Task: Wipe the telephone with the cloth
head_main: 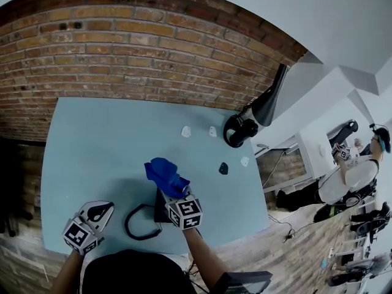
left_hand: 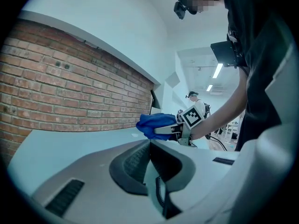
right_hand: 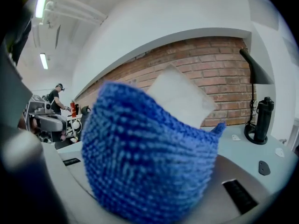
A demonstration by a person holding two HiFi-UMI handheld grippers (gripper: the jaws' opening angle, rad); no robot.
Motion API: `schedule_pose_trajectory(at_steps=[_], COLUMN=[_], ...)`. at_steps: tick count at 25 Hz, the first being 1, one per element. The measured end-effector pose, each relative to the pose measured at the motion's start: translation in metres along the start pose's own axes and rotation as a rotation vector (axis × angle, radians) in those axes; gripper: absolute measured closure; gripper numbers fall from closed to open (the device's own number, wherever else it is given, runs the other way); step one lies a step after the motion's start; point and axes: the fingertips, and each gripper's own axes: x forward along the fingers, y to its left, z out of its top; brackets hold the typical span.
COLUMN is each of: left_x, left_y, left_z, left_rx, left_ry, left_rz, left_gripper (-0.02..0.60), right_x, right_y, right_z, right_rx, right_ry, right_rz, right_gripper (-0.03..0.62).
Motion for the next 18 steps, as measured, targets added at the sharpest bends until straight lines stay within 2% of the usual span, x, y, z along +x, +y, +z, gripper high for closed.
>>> schedule_pose_trajectory(at_steps=[6, 10, 18], left_x=[-0.007, -0.006, -0.003], left_y=[0.004, 0.005, 0.003], left_z=[-0.006, -0.008, -0.01], left_rx=[-0.02, -0.023, -0.022], left_ry=[0.027, 0.031, 0.033], left_rz=[0.019, 0.021, 0.01], left_gripper=[0.561, 0.56, 0.56], right_x=[0.007, 0.011, 0.011], right_y=[-0.012, -0.015, -0.015], right_z=[-0.037, -0.059, -0.065], right_rx=[0.029, 0.004, -0.009], right_ry=[0.122, 0.211, 0.242], right_rz=[-0.028, -0.035, -0.054], right_gripper=[0.461, 0.461, 0.461])
